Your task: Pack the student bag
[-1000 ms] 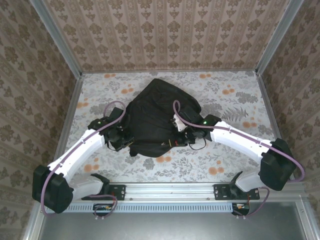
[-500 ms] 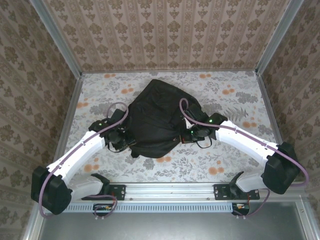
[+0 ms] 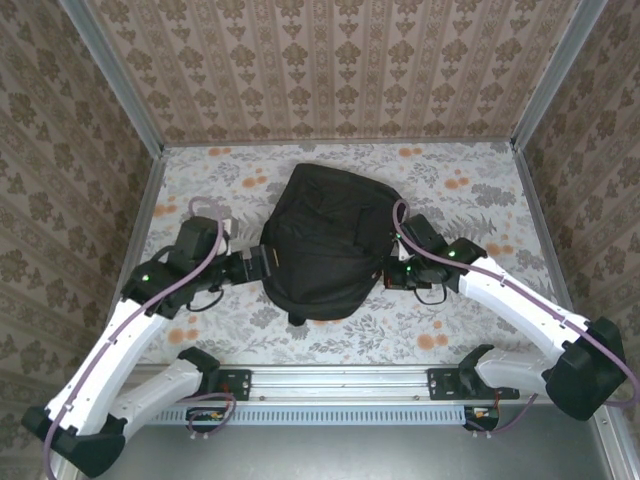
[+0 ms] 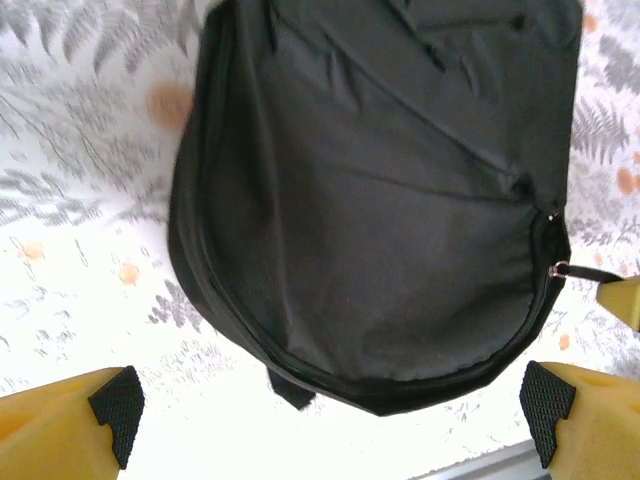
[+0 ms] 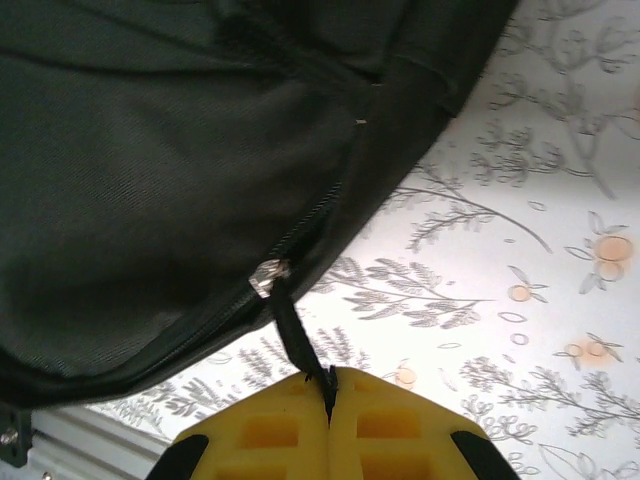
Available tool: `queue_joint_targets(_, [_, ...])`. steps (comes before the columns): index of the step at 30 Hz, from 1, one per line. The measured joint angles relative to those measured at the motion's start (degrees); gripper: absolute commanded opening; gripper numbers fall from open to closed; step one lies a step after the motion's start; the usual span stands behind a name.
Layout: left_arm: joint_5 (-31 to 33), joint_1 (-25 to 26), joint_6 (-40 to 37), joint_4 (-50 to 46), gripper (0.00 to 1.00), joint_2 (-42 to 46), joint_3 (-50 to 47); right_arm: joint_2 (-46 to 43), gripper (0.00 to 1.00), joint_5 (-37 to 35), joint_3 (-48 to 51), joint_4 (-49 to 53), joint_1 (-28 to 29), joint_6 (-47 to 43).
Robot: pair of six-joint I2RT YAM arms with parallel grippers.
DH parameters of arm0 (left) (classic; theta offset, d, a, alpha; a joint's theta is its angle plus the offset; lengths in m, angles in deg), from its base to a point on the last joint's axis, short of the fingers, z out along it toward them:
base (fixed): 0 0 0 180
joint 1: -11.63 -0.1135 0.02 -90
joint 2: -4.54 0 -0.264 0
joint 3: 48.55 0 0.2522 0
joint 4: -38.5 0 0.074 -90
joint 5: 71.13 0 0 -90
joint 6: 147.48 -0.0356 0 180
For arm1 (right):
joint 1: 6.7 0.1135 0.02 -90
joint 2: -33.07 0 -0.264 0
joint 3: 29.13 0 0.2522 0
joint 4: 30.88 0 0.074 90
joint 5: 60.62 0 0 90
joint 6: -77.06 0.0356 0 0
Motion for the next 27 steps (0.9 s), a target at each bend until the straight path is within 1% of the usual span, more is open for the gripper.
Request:
queue_joint_targets(5, [-1.09, -4.70, -5.20, 0.31, 1.00, 1.01, 0.11, -1.75, 0.00, -0.70, 1.97, 0.28, -4.31, -0.02])
queue_joint_targets(9, [-1.57, -7.72, -6.97, 1.55, 1.00, 1.29, -0.22, -4.76, 0.00, -1.77, 2.75, 1.66, -8.66, -0.26])
queue_joint_targets(11, [-1.55, -8.20, -7.43, 2.43, 1.00, 1.27, -0.57, -6.01, 0.00, -1.86, 3.15, 1.84, -10.80, -0.42])
queue_joint_targets(14, [-1.53, -8.46, -8.17, 3.80, 1.00, 1.22, -1.33, -6.32, 0.00, -1.86, 3.39, 2.38, -12.46, -0.68])
queue_joint_targets(21, [-1.55, -8.76, -10.86, 8.39, 1.00, 1.95, -3.30, -6.32, 0.00, -1.95, 4.09, 2.38, -12.96, -0.68])
queue_joint_targets(24, [-1.55, -8.85, -12.79, 11.85, 1.00, 3.52, -5.46, -6.32, 0.00, -2.56, 4.20, 2.29, -13.31, -0.68])
queue_joint_targets(25, [-1.57, -8.85, -13.77, 13.22, 1.00, 4.33, -6.64, -6.32, 0.05, -2.54, 4.35, 2.08, -13.46, -0.66])
queue_joint_targets(26, [-1.51, -8.85, -14.82, 14.29, 1.00, 5.14, -7.76, -6.32, 0.15, -2.49, 4.59, 1.68, -13.51, -0.66])
queue_joint_targets(27, [-1.25, -8.85, -15.61, 14.86, 1.00, 5.60, -8.41, -6.29, 0.22, -2.47, 4.76, 1.55, -13.53, -0.42])
